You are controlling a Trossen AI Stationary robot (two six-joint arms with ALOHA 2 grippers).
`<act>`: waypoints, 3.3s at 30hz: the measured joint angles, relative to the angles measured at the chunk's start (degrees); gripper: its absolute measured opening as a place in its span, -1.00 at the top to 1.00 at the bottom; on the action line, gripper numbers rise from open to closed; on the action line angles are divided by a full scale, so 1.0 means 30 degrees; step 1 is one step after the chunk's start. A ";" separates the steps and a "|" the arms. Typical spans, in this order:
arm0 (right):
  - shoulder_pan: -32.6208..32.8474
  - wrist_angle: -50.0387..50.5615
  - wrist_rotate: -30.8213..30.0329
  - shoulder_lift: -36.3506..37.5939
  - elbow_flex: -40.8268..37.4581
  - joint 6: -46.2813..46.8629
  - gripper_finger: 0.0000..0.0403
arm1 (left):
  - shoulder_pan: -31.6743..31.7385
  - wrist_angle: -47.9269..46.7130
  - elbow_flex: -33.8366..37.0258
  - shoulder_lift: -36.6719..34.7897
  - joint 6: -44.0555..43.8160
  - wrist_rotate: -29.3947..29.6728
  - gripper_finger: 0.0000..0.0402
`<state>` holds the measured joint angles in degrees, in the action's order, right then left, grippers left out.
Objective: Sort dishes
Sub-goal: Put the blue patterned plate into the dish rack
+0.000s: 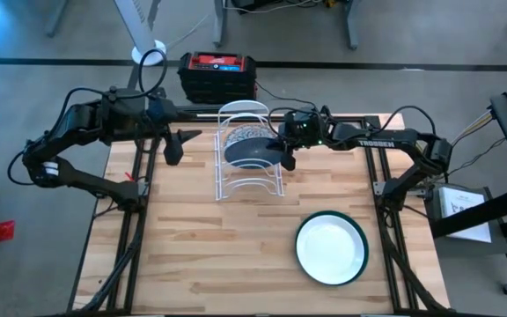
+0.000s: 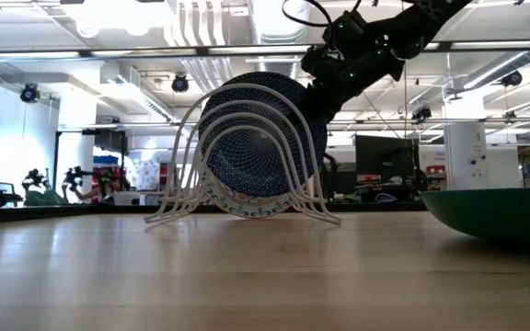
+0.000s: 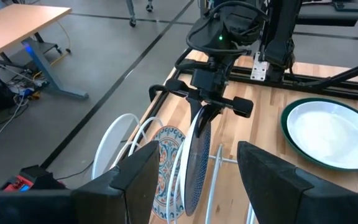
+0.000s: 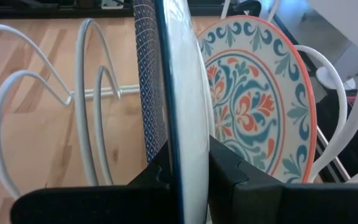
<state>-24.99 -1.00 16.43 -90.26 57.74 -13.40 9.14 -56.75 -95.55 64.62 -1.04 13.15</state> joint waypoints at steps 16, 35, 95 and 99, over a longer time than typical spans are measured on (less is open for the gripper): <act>0.0184 -0.0797 0.0002 -0.0918 0.0000 0.0661 0.86 | 0.0002 -0.0037 0.0013 0.0450 -0.0051 -0.0007 -0.02; 0.0291 -0.1343 0.0022 -0.2084 0.0000 0.1372 0.86 | 0.0002 -0.0109 0.0015 0.0852 -0.0054 -0.0036 -0.02; 0.0335 -0.0852 -0.0496 -0.1637 -0.0007 0.2870 0.13 | -0.0002 -0.0131 0.0007 0.0896 -0.0342 -0.0051 -0.02; 0.0364 -0.0478 -0.0542 -0.1457 -0.0007 0.3022 0.07 | -0.0003 -0.0131 0.0007 0.0896 -0.0342 -0.0051 -0.02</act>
<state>-23.90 -2.44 14.80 -94.63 57.71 -4.33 9.13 -57.14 -95.53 67.31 -2.07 12.99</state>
